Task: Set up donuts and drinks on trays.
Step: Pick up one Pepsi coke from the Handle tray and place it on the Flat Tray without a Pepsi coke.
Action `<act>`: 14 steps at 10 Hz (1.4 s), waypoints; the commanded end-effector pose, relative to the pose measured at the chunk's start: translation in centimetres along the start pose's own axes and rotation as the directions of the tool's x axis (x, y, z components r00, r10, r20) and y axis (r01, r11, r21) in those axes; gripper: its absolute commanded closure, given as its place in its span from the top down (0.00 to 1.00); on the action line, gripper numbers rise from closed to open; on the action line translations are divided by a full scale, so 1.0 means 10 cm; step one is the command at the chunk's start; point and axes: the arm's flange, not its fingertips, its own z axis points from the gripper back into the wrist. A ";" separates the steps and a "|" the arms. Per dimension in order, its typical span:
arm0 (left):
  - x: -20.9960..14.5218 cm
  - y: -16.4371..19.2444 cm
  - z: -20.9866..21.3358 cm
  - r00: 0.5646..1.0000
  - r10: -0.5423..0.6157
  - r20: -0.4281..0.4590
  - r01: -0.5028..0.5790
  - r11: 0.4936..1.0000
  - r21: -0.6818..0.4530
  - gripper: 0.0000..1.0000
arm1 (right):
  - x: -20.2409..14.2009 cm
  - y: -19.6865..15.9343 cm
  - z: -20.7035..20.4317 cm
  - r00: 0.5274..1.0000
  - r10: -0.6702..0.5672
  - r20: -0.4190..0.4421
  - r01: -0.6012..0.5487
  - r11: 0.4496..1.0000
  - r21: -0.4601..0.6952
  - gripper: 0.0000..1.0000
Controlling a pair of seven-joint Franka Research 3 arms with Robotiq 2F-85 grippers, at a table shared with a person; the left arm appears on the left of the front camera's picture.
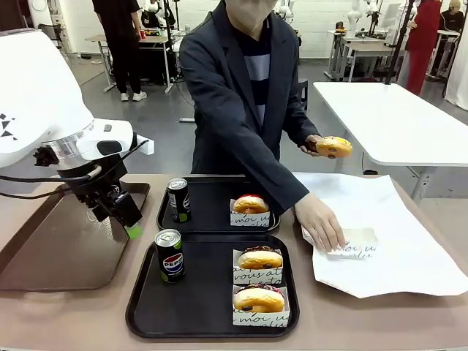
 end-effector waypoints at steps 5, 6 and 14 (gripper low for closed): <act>0.03 -0.09 0.04 0.999 -0.052 -0.003 0.052 0.999 0.007 1.00 | 0.00 0.00 -0.01 1.000 0.018 0.004 -0.018 1.000 0.020 1.00; 0.03 -0.09 0.04 0.999 -0.052 -0.003 0.052 0.999 0.007 1.00 | 0.00 0.00 -0.01 1.000 0.018 0.004 -0.018 1.000 0.020 1.00; -0.12 1.81 0.89 0.880 0.448 0.155 -0.369 0.852 -0.371 1.00 | 0.00 0.00 -0.01 1.000 0.018 0.004 -0.018 1.000 0.020 1.00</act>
